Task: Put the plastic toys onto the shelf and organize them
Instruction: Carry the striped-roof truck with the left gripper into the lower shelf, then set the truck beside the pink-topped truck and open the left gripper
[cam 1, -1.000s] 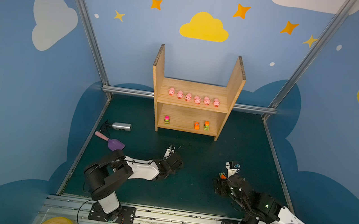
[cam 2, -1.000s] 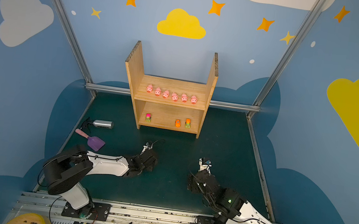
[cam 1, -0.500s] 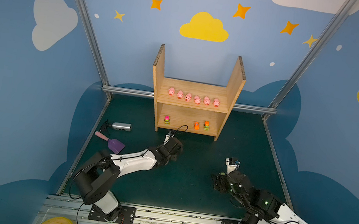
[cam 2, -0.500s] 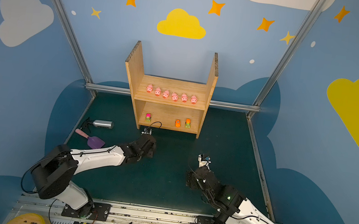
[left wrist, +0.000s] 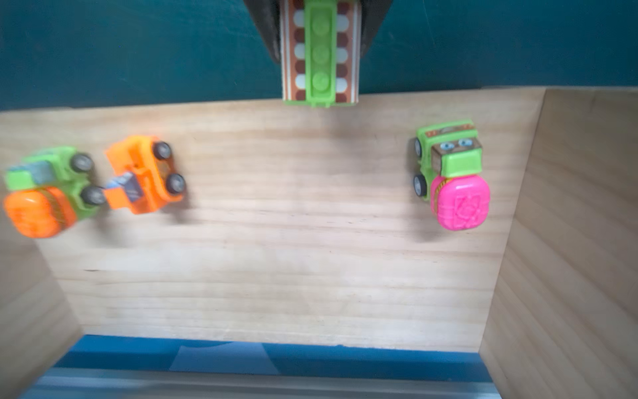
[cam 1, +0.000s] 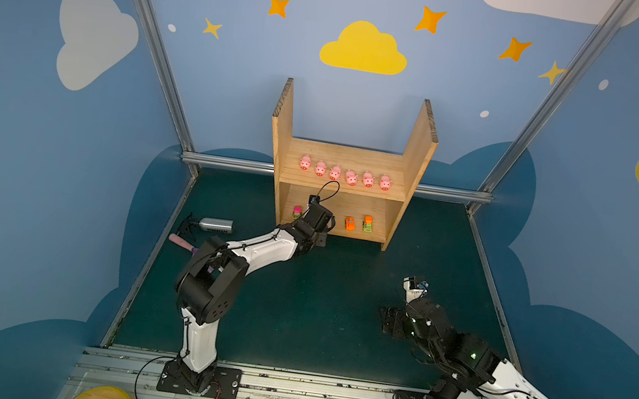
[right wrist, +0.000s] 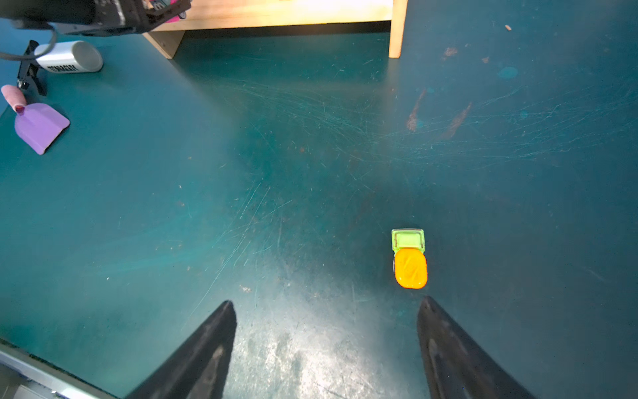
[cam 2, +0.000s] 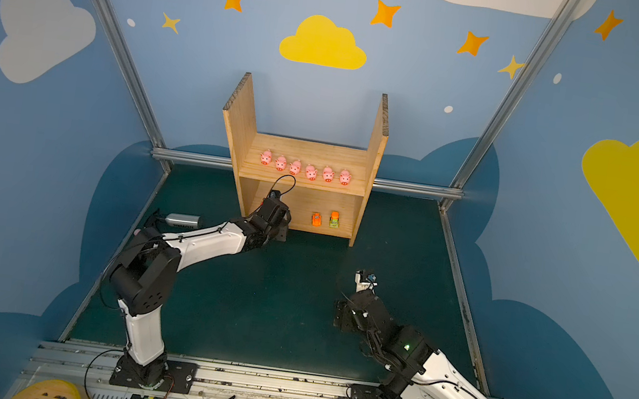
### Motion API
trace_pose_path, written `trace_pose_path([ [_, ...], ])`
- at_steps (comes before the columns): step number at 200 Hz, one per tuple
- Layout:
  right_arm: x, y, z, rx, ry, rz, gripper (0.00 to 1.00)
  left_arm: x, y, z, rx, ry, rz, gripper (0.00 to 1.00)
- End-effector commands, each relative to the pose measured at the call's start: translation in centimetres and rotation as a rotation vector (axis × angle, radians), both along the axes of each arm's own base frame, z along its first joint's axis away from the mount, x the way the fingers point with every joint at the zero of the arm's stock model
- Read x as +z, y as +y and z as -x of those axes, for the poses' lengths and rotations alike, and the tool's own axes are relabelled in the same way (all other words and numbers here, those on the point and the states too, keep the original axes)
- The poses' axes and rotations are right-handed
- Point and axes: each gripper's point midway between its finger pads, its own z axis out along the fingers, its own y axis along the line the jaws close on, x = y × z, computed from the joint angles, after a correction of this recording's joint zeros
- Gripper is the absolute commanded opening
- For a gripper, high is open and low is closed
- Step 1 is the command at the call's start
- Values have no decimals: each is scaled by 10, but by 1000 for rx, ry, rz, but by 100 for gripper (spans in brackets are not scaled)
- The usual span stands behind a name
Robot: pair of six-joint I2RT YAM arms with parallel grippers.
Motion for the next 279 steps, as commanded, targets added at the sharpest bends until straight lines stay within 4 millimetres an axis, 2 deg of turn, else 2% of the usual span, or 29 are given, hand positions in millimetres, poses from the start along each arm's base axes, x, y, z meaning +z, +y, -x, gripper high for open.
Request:
trace_pose_path([
  [1, 10, 1, -4, 5, -14, -13, 81, -2, 1, -13, -11, 9, -24, 28],
  [61, 3, -4, -8, -16, 15, -5, 81, -8, 3, -41, 3, -3, -58, 28],
  [101, 0, -4, -11, -23, 26, -12, 81, -13, 11, -50, 20, 3, -63, 30],
  [151, -1, -3, -12, -24, 37, -18, 81, -16, 20, -53, 28, 16, -57, 32],
  [192, -2, -5, -13, -31, 41, -20, 81, -16, 18, -54, 16, 19, -48, 39],
  [217, -3, -4, -12, -28, 45, -22, 81, -11, 17, -54, 13, 18, -40, 48],
  [279, 3, -6, -9, -21, 39, -31, 81, 4, 20, -43, 23, 16, -16, 55],
])
